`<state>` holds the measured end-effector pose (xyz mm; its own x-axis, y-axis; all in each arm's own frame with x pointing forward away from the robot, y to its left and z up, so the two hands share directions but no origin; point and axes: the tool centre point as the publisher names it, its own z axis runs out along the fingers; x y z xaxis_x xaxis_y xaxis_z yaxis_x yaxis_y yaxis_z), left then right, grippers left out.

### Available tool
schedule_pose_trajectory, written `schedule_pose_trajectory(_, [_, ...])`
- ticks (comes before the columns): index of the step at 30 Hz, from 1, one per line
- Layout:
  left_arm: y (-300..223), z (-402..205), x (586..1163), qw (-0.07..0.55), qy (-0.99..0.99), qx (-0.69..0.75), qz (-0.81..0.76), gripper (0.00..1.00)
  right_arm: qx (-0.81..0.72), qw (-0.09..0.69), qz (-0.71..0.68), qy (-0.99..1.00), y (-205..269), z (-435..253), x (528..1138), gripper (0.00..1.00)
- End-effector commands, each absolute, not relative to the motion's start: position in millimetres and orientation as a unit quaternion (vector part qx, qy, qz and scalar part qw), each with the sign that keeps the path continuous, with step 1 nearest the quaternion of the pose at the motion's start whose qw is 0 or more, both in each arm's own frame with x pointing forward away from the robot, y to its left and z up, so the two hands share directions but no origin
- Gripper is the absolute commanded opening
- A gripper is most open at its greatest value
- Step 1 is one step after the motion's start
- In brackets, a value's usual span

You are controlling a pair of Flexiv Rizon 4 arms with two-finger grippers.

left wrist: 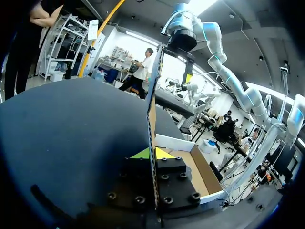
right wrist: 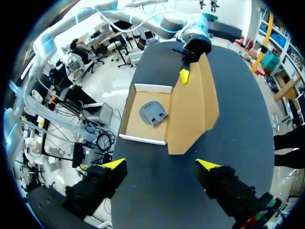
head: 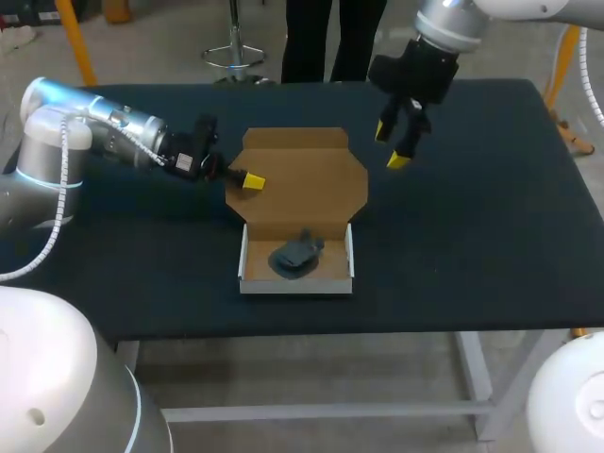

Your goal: Assemble the packaging by folding the flat box into shape, placing the metal phone stand inside, and closing the box properly

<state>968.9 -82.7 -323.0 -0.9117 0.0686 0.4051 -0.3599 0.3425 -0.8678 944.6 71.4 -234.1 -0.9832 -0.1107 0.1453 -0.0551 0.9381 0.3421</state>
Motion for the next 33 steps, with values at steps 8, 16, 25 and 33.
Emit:
schedule_pose_trajectory(8, [-81.3, -323.7, 966.9, 0.188, -0.798, 0.092, 0.565, 0.0, 0.045, 0.084, -0.169, -0.981, 73.3, -231.6, 945.2, 1.0])
schedule_pose_trajectory(16, [-81.3, -323.7, 966.9, 0.188, -0.798, 0.092, 0.565, 0.0, 0.045, 0.083, -0.169, -0.981, 71.6, -230.5, 943.8, 1.0])
schedule_pose_trajectory(25, [-81.3, -323.7, 966.9, 0.188, -0.798, 0.092, 0.565, 0.0, 0.05, 0.079, -0.172, -0.981, 71.7, -229.1, 946.3, 1.0])
schedule_pose_trajectory(33, [-82.2, -319.1, 961.0, 0.144, -0.806, 0.074, 0.569, 0.0, 0.052, 0.077, -0.169, -0.981, 72.4, -226.6, 946.6, 1.0])
